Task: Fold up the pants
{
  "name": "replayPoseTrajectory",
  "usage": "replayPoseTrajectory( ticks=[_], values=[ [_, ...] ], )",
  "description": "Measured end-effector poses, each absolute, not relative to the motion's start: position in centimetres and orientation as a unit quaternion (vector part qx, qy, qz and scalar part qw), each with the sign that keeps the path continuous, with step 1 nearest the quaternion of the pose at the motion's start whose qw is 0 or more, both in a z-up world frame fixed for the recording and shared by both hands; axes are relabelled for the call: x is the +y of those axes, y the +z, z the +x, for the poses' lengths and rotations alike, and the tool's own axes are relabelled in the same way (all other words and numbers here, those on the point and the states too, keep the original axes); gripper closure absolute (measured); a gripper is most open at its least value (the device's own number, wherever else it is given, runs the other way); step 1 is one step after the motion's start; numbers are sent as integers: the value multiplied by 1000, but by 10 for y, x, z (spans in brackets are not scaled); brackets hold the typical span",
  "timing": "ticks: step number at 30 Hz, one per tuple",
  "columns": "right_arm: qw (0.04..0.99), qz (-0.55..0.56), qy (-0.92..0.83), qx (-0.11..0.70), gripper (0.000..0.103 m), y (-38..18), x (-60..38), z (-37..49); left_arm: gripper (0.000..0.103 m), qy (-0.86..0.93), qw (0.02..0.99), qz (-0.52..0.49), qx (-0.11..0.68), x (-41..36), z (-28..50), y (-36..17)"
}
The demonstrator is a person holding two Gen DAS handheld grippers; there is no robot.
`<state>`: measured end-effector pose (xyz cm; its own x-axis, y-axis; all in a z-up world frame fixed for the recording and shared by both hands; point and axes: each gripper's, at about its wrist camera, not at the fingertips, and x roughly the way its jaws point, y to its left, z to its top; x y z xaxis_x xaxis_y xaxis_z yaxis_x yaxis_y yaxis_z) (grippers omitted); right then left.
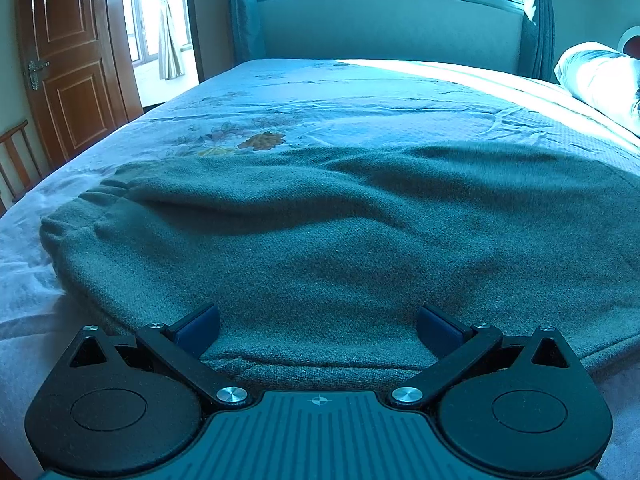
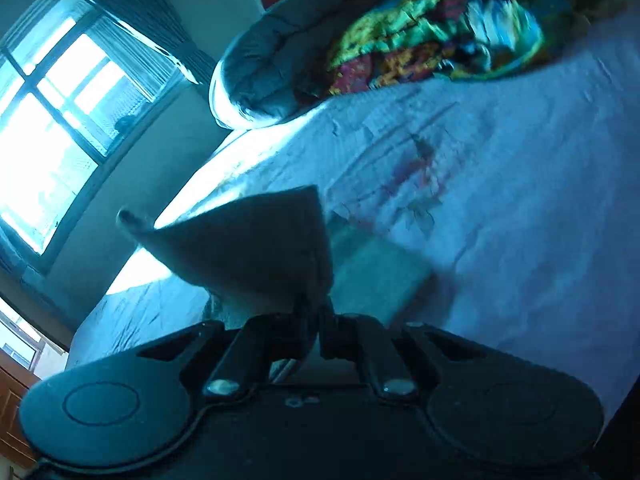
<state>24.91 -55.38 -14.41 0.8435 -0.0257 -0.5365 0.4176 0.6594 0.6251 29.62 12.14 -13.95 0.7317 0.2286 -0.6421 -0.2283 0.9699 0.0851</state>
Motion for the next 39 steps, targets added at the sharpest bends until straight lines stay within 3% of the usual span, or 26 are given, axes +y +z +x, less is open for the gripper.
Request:
replayPoseTrajectory(
  ticks=[5,8,9,10,12,18,20,23,29,31,33,39],
  values=[
    [851,453,-123,235,102,-173,-562,244,0,117,930,1,350,123,296,-138],
    [862,436,-126,225,89,-166,-563,245,0,119,930,2,349,122,296,-138],
    [867,425,-126,227,90,-163,-564,246,0,119,930,2,348,122,296,-138],
    [871,412,-129,237,102,-159,-564,249,0,119,930,2,348,122,296,-138],
    [883,379,-122,248,103,-148,-558,256,0,118,930,2,347,122,295,-138],
    [931,349,-33,97,103,-71,-541,234,0,117,930,3,347,122,295,-139],
    [922,362,-59,122,103,-84,-549,240,0,118,931,2,346,122,295,-139],
    [844,453,-111,265,103,-162,-581,262,0,117,931,2,345,122,294,-139],
    [844,473,-93,236,103,-179,-585,246,0,115,931,3,345,122,295,-139],
    [847,477,-97,213,96,-172,-587,235,0,116,932,3,344,121,294,-139],
    [852,476,-105,189,95,-166,-589,220,0,115,932,3,343,121,294,-139],
    [849,477,-106,201,87,-165,-592,230,0,117,933,4,341,121,292,-140]
  ],
)
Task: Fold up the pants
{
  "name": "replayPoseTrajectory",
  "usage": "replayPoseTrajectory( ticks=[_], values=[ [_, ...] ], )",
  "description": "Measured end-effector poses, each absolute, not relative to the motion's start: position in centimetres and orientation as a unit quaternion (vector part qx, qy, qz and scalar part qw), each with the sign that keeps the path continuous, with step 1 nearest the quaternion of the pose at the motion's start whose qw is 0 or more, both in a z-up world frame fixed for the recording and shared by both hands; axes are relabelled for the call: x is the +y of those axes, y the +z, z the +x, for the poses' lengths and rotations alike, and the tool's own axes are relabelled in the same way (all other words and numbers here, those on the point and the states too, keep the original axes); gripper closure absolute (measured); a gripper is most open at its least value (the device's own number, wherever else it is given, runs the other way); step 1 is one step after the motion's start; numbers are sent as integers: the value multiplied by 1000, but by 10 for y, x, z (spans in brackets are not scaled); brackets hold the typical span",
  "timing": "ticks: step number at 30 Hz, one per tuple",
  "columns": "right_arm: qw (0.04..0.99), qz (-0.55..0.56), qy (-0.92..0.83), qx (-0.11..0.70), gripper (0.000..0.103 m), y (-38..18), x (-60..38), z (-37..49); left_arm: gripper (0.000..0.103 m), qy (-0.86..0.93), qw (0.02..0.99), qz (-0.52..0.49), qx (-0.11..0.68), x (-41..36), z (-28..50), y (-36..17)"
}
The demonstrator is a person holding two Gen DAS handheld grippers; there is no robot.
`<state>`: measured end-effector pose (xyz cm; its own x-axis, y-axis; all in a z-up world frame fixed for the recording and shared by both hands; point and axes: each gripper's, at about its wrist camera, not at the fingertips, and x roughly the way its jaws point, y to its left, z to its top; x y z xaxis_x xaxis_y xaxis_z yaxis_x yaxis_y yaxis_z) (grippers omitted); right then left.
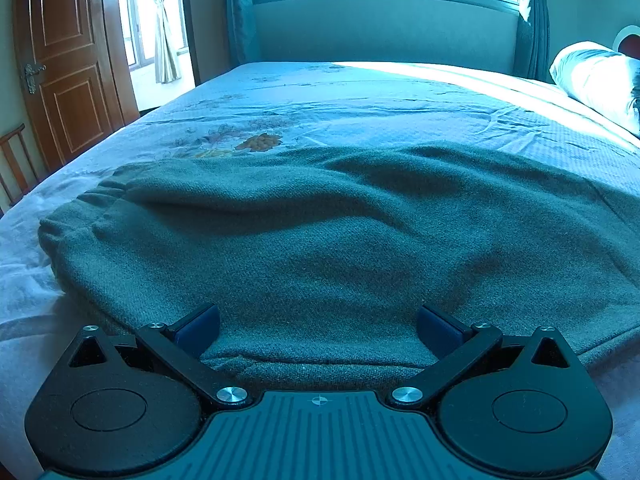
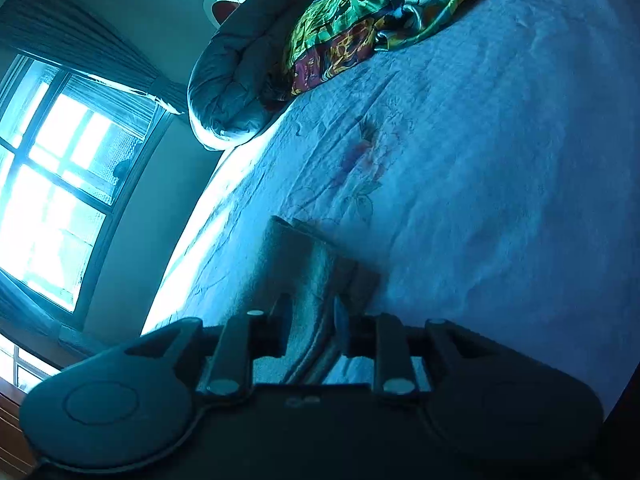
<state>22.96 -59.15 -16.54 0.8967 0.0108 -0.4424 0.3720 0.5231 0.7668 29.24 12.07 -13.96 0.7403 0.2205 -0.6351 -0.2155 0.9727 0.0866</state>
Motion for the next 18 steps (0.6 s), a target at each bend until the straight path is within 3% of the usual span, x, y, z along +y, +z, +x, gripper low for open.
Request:
replayPoseTrajectory(
  ticks=[5,7,18],
  values=[
    [846,468,-127,224,86,-163,-587,245,0,116,932,3,342,121,293,-139],
    [847,469,-120,220,81,-159,-586,241,0,116,933,2,340,121,292,-139],
    [831,479,-113,259,85,-166,-579,246,0,115,934,-1,339,122,291,-138]
  ],
)
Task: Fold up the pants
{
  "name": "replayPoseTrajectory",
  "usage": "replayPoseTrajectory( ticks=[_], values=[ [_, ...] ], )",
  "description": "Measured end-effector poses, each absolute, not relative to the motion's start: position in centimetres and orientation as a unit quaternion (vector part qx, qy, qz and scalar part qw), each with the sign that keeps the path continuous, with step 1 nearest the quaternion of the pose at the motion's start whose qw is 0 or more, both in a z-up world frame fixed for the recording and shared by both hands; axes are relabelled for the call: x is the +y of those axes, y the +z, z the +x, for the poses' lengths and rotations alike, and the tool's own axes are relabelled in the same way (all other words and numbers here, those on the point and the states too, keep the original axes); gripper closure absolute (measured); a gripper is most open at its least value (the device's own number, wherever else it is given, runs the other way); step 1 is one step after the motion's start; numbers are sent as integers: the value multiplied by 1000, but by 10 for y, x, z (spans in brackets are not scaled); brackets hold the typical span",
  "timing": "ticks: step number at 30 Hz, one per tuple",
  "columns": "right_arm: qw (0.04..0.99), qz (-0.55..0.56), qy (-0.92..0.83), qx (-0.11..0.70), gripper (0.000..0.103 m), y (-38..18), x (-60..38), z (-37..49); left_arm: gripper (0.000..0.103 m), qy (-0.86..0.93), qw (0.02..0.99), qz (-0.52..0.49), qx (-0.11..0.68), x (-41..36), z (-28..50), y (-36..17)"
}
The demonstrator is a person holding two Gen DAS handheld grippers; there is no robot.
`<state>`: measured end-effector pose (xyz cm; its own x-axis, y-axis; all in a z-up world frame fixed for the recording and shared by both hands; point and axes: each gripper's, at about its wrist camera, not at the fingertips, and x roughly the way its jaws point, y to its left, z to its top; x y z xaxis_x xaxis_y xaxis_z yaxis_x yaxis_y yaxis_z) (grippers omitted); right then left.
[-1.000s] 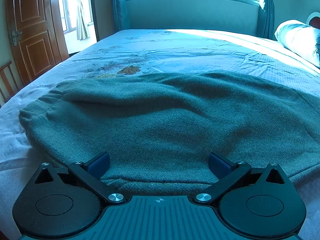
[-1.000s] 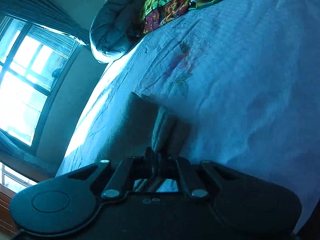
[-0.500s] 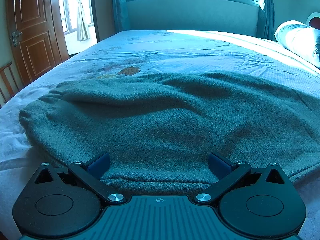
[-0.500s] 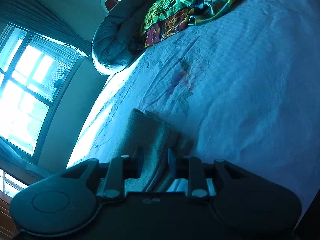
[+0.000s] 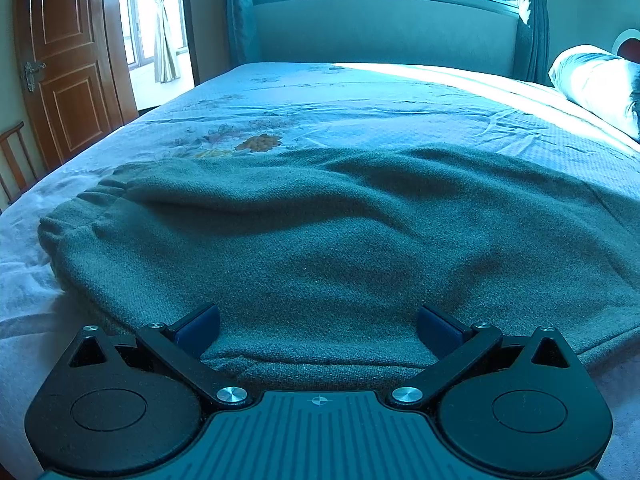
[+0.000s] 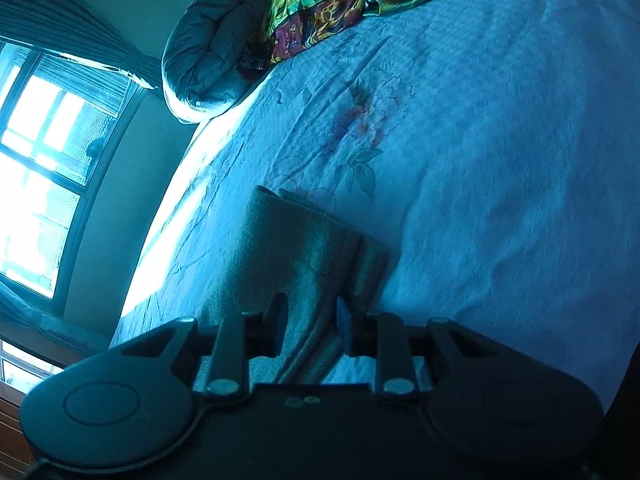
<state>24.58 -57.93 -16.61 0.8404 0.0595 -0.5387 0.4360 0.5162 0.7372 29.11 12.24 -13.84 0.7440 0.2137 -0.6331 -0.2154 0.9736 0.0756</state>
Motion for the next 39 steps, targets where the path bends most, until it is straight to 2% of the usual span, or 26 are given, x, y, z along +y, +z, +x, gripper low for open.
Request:
replayPoseTrajectory(
  ticks=[2,4,7,12,15,17,18,24,32,33,36,38,39],
  values=[
    [832,478,-114,257,86,-169,-581,251,0,116,934,0,339,122,292,-139],
    [830,482,-123,254,103,-168,-582,256,0,116,933,0,340,122,292,-139],
    [860,446,-96,228,103,-142,-567,261,0,112,933,0,343,123,293,-138],
    [903,406,-39,133,103,-80,-557,251,0,112,933,-1,343,123,293,-138],
    [895,407,-71,167,103,-108,-568,240,0,114,934,-2,340,123,293,-140],
    [843,464,-116,248,103,-158,-590,243,0,114,933,-1,340,123,293,-140],
    [827,495,-111,243,103,-175,-596,238,0,113,933,0,342,123,293,-140],
    [849,458,-114,237,103,-167,-582,244,0,113,932,-1,343,123,294,-139],
    [832,488,-113,238,103,-173,-591,236,0,112,933,-1,342,124,294,-140],
    [836,486,-108,232,102,-172,-590,233,0,112,933,-1,342,124,294,-140],
    [852,473,-117,192,86,-159,-591,217,0,110,933,-1,342,124,294,-140],
    [846,485,-124,182,80,-158,-597,209,0,111,934,-1,341,124,294,-140],
    [838,499,-124,183,73,-160,-602,207,0,112,934,-1,340,123,293,-140]
  ],
)
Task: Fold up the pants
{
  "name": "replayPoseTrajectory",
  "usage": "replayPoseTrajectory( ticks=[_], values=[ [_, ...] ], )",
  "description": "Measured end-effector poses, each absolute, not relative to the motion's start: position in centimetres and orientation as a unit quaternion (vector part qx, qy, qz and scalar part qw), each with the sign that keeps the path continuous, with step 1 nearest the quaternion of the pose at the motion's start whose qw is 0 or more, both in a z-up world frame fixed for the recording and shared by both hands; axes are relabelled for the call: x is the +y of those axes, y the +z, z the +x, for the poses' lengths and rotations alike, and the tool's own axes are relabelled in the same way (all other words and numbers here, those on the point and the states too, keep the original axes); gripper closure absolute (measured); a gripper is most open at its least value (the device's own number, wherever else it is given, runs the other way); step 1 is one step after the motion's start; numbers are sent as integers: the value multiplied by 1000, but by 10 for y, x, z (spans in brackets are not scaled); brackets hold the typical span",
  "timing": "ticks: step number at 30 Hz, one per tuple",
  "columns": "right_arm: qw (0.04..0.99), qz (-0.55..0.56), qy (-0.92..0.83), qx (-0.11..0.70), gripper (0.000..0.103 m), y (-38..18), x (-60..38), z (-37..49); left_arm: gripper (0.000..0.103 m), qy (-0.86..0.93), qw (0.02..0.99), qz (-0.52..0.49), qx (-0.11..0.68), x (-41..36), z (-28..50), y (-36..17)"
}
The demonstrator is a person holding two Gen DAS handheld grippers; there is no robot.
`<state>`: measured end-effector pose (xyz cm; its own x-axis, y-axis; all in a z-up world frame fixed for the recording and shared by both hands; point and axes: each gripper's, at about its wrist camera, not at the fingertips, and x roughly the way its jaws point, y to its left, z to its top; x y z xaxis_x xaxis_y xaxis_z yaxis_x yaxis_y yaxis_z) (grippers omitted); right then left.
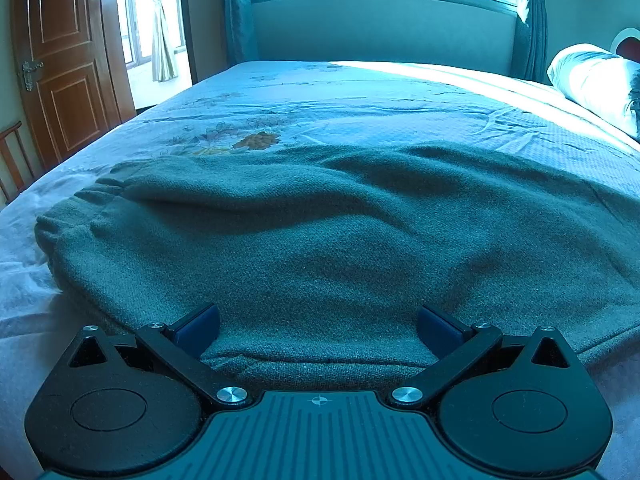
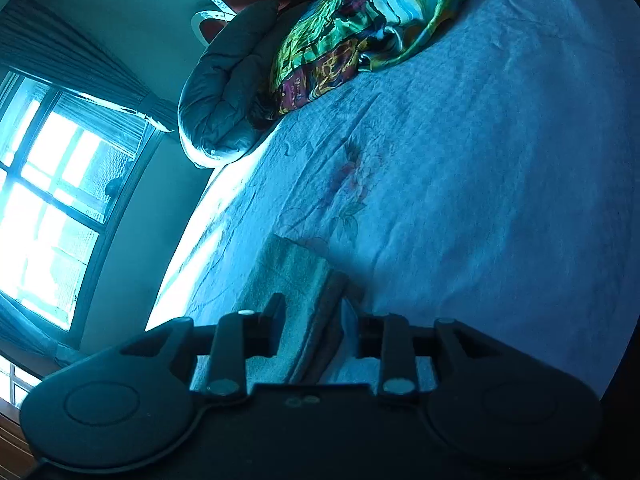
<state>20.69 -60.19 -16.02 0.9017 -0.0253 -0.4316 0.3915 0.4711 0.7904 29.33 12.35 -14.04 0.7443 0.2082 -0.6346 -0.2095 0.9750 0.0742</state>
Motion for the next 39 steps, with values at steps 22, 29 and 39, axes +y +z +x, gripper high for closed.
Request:
replayPoseTrajectory(
  ticks=[22,29,39],
  values=[
    [946,301,-18,121,97,-87,-583,224,0,104,934,-1,342,125,294,-139],
    [884,411,-86,207,97,-179,-605,228,0,97,933,1,346,127,294,-139],
    [893,379,-162,183,85,-150,-608,212,0,96,936,3,338,127,292,-138]
  ],
)
